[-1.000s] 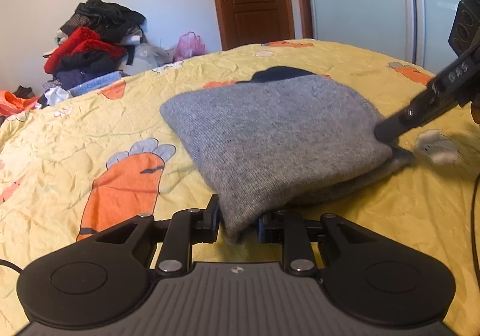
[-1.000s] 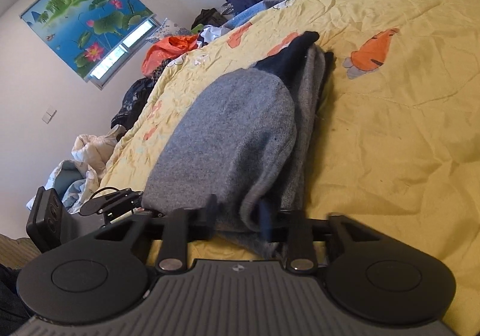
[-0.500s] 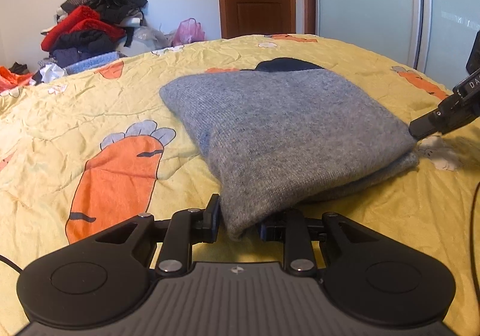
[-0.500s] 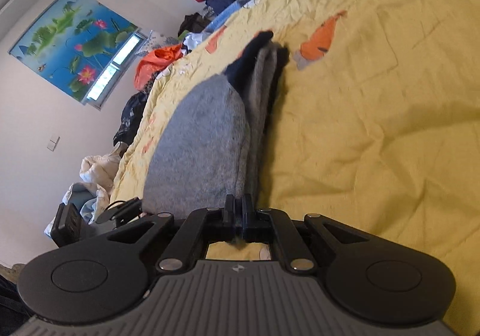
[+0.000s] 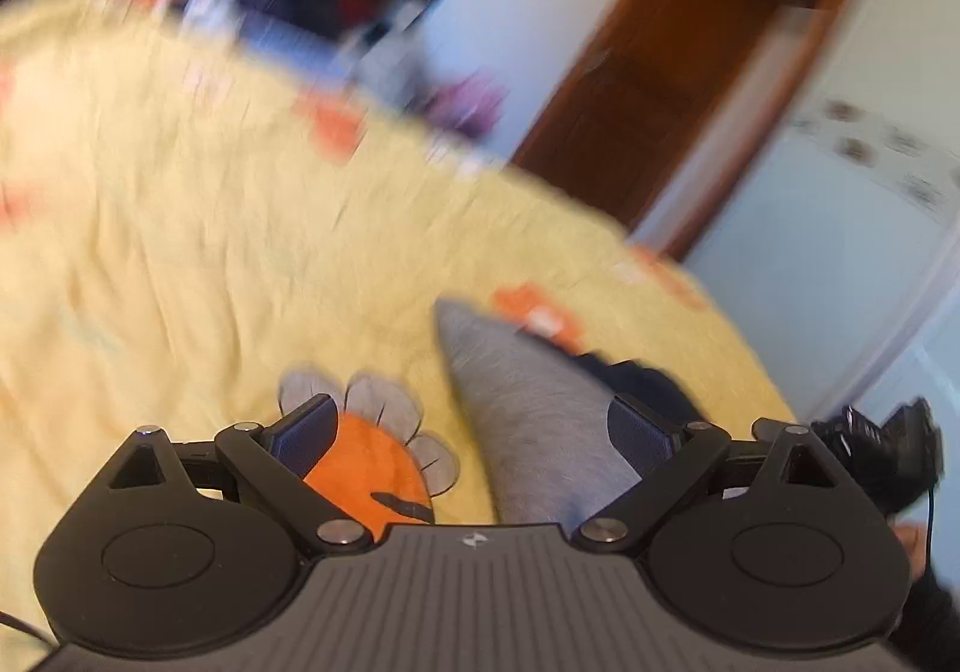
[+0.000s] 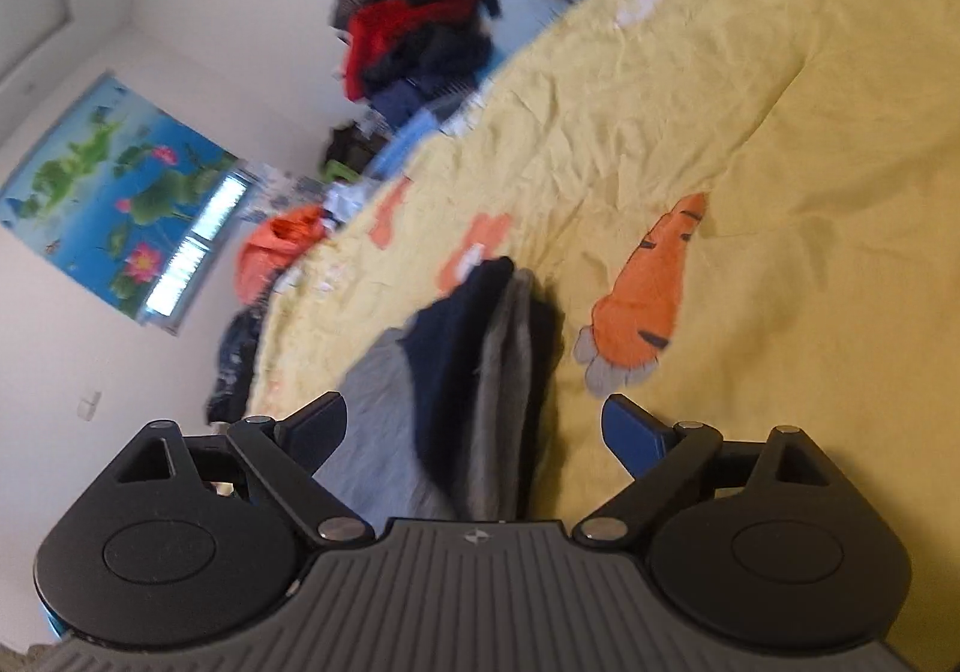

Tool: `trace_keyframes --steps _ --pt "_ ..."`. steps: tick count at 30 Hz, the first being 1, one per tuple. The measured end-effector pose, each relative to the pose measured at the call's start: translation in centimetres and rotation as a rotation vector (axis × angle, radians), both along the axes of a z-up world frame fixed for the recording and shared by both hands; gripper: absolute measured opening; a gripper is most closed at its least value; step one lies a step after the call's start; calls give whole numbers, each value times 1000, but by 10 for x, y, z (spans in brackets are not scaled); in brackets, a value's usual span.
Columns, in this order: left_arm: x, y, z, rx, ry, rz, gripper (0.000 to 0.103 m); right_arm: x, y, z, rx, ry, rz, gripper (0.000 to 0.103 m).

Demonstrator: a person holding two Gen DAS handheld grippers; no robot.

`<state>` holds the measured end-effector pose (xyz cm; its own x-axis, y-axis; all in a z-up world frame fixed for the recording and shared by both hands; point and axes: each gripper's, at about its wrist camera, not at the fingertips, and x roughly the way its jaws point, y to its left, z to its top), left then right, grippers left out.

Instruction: Fold small clothes

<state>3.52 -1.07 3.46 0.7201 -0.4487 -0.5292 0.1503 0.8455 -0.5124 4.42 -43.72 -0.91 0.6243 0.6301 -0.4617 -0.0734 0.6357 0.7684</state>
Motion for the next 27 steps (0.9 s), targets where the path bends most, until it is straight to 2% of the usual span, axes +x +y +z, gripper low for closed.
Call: trace_keyframes --steps 2,4,6,7,8,9,10,14,17,22,23,25,26,27 --pt "27 -14 -15 -26 64 -57 97 26 20 -8 -40 34 34 91" --pt "47 -27 -25 -22 93 -90 96 39 38 -8 -77 11 57 90" --pt "60 -34 -30 -52 81 -123 96 49 47 -9 -76 13 75 87" --pt "65 -38 -30 -66 80 -139 88 53 51 -11 -65 13 85 77" --pt "71 -40 -32 -92 100 -176 66 55 55 -14 -64 13 99 51" --pt "75 -43 -35 -99 130 -198 35 56 59 -17 -86 21 106 37" --pt "75 -45 -35 -91 123 -194 34 56 62 -19 -96 27 113 32" --pt "61 -40 -23 -25 56 -199 28 42 65 -13 -70 -12 104 28" --pt "62 -20 -5 -28 24 -202 27 41 75 -1 -18 -38 114 27" --pt "87 27 27 40 -11 -129 24 63 111 18 54 -93 171 27" --pt "95 35 29 62 -9 -111 24 71 118 20 65 -94 178 27" --pt "109 46 28 172 -35 -41 23 92 134 17 66 -85 178 27" --pt "116 51 22 229 -40 5 23 103 141 13 51 -79 164 28" --pt "121 58 14 245 -20 39 23 113 149 8 17 -75 151 29"
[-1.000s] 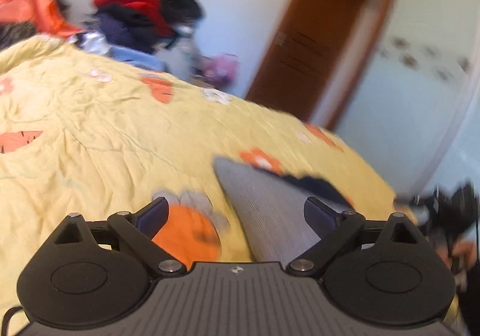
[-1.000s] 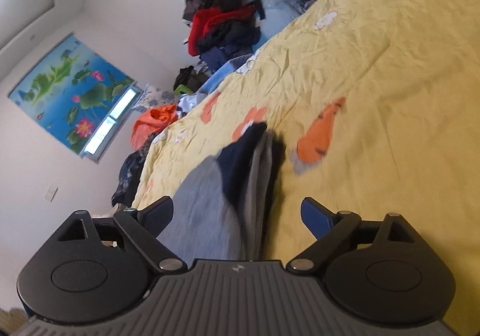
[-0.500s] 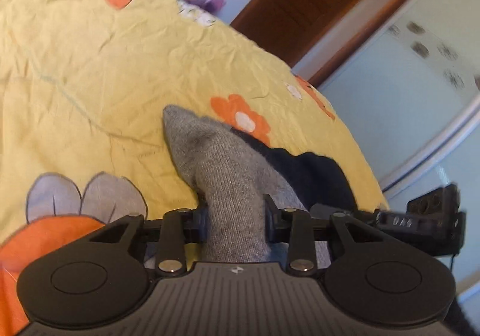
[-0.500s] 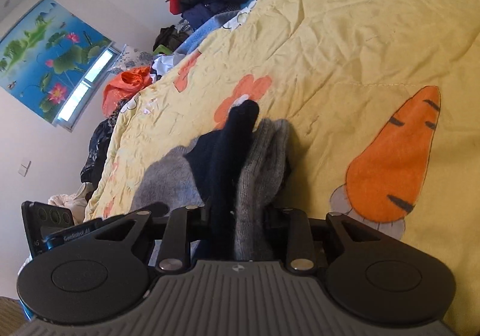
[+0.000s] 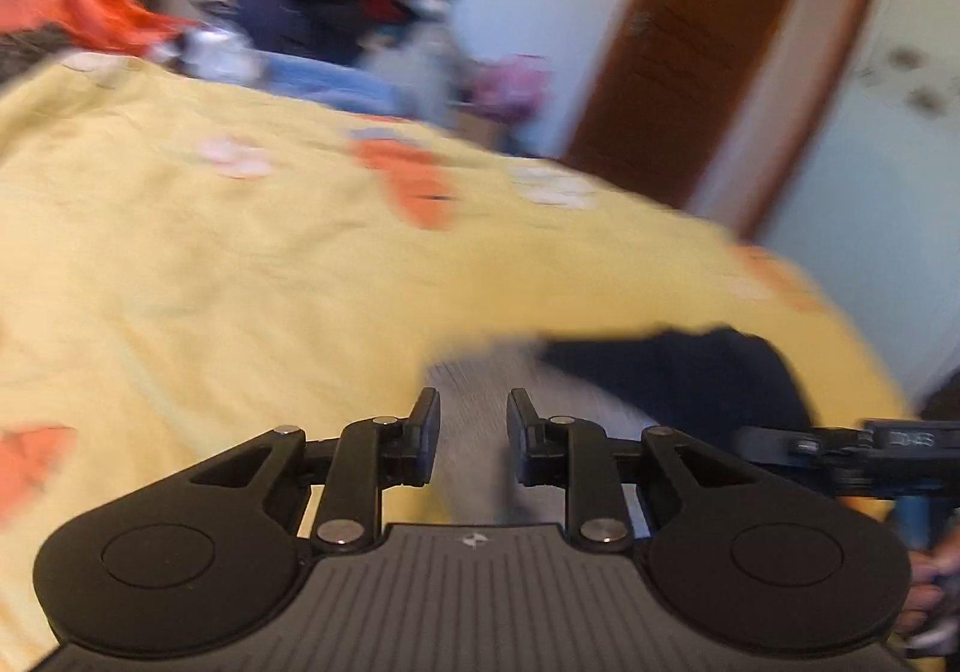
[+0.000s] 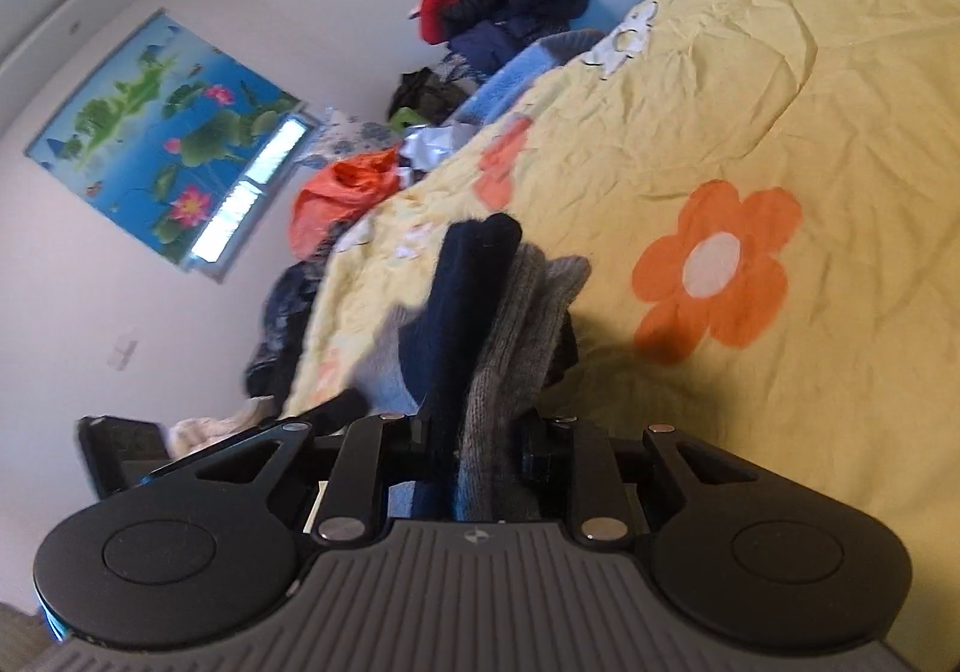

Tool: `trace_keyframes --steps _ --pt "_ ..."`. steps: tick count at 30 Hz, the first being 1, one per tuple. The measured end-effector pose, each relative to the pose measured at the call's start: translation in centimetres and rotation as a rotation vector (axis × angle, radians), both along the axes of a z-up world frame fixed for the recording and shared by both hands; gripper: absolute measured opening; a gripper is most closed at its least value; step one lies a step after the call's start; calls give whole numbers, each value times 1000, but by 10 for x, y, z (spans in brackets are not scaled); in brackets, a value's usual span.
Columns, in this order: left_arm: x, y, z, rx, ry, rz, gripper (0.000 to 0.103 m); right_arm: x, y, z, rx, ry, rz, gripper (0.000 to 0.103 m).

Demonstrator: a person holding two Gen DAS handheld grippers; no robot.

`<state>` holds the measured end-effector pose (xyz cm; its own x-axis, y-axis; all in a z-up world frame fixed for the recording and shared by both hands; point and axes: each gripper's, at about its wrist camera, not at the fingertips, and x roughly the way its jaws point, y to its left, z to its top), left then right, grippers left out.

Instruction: Fold small clothes

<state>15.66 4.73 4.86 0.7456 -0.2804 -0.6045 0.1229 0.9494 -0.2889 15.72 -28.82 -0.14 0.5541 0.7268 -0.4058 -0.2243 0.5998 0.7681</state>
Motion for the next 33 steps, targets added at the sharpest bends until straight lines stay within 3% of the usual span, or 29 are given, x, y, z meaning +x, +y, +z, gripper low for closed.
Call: trace_keyframes --steps 1,2,3,5,6,7,9,10,13,15,17,18,19,20,22,26,28,30,32,33 --pt "2 10 -7 -36 40 29 23 9 6 -7 -53 9 -14 35" --pt "-2 22 -14 -120 86 57 23 14 8 -16 -104 43 -40 42" --pt "-13 32 -20 -218 108 59 24 14 5 -22 -103 77 -62 41" --pt "-47 42 -24 -339 111 25 30 -1 -9 -20 -39 93 -67 57" --pt "-66 42 -24 -366 101 12 39 -13 -16 -16 -33 80 -56 63" --pt "-86 40 -25 -393 92 -6 56 -26 -24 -11 -38 62 -45 70" --pt "-122 31 -28 -469 86 -58 70 -55 -41 -5 -27 60 -22 70" --pt "-133 25 -30 -492 92 -97 70 -69 -49 -7 -2 81 2 71" --pt "-151 -4 -39 -480 144 -195 70 -108 -56 -8 12 111 56 71" --pt "-152 -20 -52 -448 207 -208 67 -125 -50 -14 -6 147 80 70" --pt "-156 -26 -53 -428 180 -220 65 -137 -43 -20 24 135 86 62" --pt "-155 -28 -52 -404 194 -213 44 -138 -42 -24 60 155 85 53" --pt "-152 -27 -53 -381 223 -201 22 -136 -40 -32 116 216 91 31" --pt "-146 -24 -56 -374 243 -190 18 -134 -35 -41 161 262 93 18" --pt "-149 -16 -53 -365 247 -182 13 -137 -25 -48 130 268 114 16" --pt "-184 -8 -29 -265 176 -227 12 -158 -17 -27 82 195 167 16" --pt "-195 -6 -31 -234 170 -260 15 -172 -16 -21 65 175 209 16" --pt "-204 -4 -37 -175 155 -235 18 -184 -18 -18 -13 138 216 20" --pt "-210 0 -39 -208 144 -225 31 -189 -28 -24 23 149 174 32" --pt "-211 3 -40 -240 152 -223 53 -190 -34 -25 53 157 160 35"
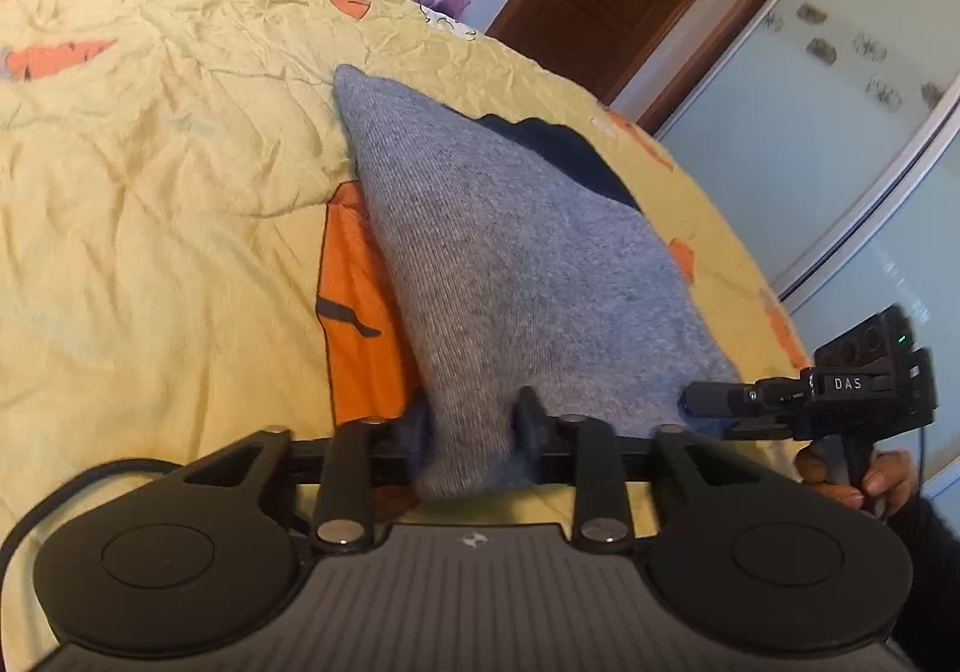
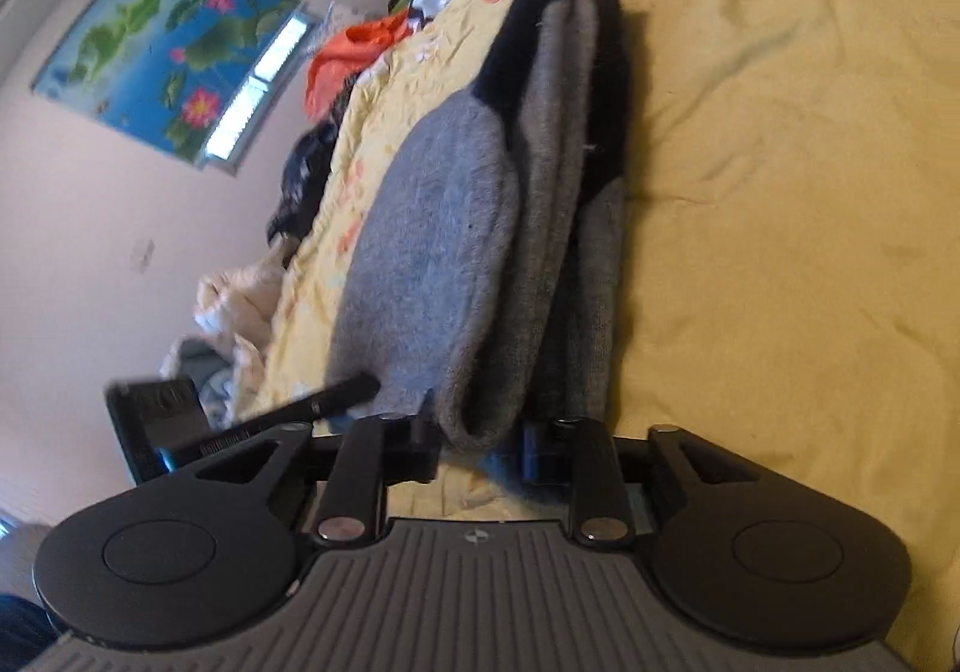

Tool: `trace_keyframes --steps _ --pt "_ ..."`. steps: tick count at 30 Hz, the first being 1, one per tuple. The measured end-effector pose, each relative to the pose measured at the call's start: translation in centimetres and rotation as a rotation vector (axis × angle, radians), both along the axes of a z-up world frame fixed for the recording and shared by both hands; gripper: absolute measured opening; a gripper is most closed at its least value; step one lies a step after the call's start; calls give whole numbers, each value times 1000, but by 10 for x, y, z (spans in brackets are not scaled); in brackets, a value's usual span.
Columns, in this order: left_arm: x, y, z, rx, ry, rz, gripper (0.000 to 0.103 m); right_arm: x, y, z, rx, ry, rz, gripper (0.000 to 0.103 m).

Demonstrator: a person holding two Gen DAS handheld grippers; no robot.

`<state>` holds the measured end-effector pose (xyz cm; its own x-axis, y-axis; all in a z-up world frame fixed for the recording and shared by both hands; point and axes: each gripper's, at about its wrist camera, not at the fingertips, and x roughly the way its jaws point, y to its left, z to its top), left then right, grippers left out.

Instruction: Fold small clothes

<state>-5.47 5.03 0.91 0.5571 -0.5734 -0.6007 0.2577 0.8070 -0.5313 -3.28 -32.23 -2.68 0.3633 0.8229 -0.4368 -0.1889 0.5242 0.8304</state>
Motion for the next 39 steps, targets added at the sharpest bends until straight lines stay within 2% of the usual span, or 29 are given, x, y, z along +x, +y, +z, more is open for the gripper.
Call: trace_keyframes --steps 1,2,4,7,8,9,10,12,13,16,18,20,21,22,23,24,26,27,28,29,30,31,34,36,37,38,39 --pt "-1 3 -1 -29 9 8 81 -1 -4 -2 23 8 -20 48" --pt "-1 5 -1 -51 3 25 88 -3 -7 -1 44 11 -37 64" --pt "-1 6 -6 -73 10 50 89 -6 -13 0 84 -3 -51 71" --pt "8 2 -8 -127 28 41 89 3 -8 -4 99 27 -59 71" --pt "8 -1 -8 -133 29 38 86 6 -6 -4 105 28 -64 71" --pt "11 -6 -9 -122 34 31 54 9 -4 -5 102 31 -66 71" --pt "15 -12 -11 -83 54 17 16 15 5 -2 94 31 -65 66" --pt "17 -14 -14 -58 65 24 15 19 17 -3 42 30 -52 37" --pt "15 -13 -11 -39 65 24 14 19 30 -4 15 40 -22 16" --pt "-2 -9 6 48 6 4 13 8 44 -2 -37 7 30 16" --pt "-12 -4 7 44 17 -20 13 -1 41 -1 -17 11 54 16" --pt "-20 -6 1 89 26 -36 17 -8 36 -3 -33 7 63 16" --pt "-25 -8 3 120 -5 -37 20 -10 33 -6 -44 10 56 15" --pt "-31 -9 8 149 -38 -41 28 -10 30 -7 -34 13 49 18" --pt "-36 -9 17 181 -68 -45 32 -10 26 -7 -11 24 40 29" --pt "-41 -10 30 215 -118 -45 39 -8 22 -2 -12 31 32 34" --pt "-56 -11 59 277 -303 -10 60 -5 12 22 -49 -38 -18 60" --pt "-61 -15 72 310 -415 22 87 -5 5 39 -77 -110 -83 63" --pt "-62 -22 81 343 -517 55 102 -3 3 56 -121 -192 -141 64" --pt "-59 -32 85 370 -595 78 103 2 6 73 -162 -273 -180 64" --pt "-49 -45 85 388 -629 73 103 10 13 86 -184 -333 -208 64" --pt "-35 -58 80 402 -625 71 103 20 23 96 -185 -370 -225 66" --pt "10 -99 54 436 -547 23 102 61 66 99 -162 -403 -188 85" --pt "33 -121 30 526 -477 10 102 89 94 87 -225 -368 -175 86" --pt "41 -125 17 563 -429 0 102 105 105 77 -265 -323 -155 85" --pt "45 -123 4 575 -402 11 103 119 111 64 -313 -274 -134 84" --pt "44 -121 -1 567 -417 20 103 128 115 50 -368 -232 -128 81"
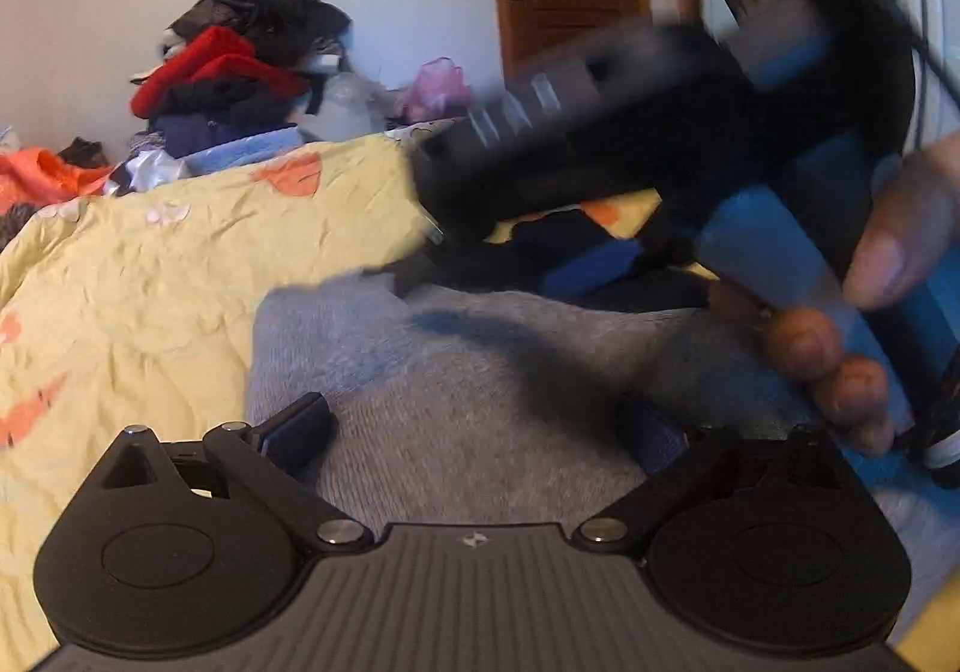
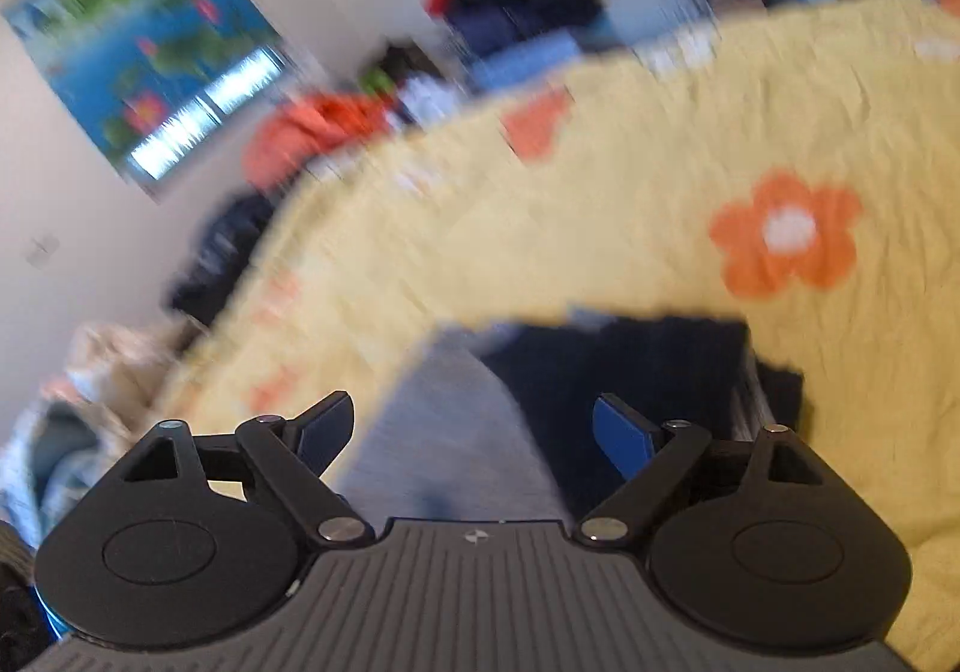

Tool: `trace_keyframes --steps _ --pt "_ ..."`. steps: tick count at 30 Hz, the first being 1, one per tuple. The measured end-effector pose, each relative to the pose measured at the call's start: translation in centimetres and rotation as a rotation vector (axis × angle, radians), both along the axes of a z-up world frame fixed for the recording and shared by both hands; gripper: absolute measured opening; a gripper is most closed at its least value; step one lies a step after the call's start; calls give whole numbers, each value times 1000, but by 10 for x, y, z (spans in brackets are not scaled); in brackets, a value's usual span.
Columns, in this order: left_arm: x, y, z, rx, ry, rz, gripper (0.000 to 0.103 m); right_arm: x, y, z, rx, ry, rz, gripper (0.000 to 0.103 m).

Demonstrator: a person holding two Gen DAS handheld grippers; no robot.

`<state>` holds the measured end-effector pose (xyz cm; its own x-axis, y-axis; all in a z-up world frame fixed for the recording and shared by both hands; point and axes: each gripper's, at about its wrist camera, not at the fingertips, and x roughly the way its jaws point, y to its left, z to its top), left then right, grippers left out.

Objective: Fold small clothes
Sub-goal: 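Open both grippers and lift them away from the folded sweater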

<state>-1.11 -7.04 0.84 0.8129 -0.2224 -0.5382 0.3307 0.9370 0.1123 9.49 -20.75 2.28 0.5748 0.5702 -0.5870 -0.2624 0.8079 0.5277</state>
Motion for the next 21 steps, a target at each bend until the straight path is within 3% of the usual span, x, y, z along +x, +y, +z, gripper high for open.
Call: trace_keyframes --steps 1,2,5,9,12,14,15,18,20,21 --pt "-1 1 3 -4 4 -9 103 2 -1 -13 -23 -16 12 77" --pt "-2 1 3 -2 9 -12 103 -5 -5 -17 -22 -88 27 71" --pt "-2 2 1 -2 9 -18 103 -18 -21 -23 6 -112 5 54" --pt "-1 3 -1 -4 9 -19 103 -19 -18 -10 -52 -107 26 54" --pt "-1 3 -1 -8 9 -17 103 -13 -9 18 -59 -112 -29 66" --pt "0 1 -1 -5 8 -15 103 -12 -2 33 -8 -170 12 88" --pt "4 1 -1 -5 8 -15 103 -8 6 38 -10 -174 30 92" --pt "5 2 -1 -10 9 -16 103 12 29 24 -98 -109 66 93" --pt "7 4 -1 -18 10 -19 103 27 35 -10 -161 -13 63 93" --pt "8 5 -1 -27 14 -19 103 21 34 -16 -170 -109 74 94"
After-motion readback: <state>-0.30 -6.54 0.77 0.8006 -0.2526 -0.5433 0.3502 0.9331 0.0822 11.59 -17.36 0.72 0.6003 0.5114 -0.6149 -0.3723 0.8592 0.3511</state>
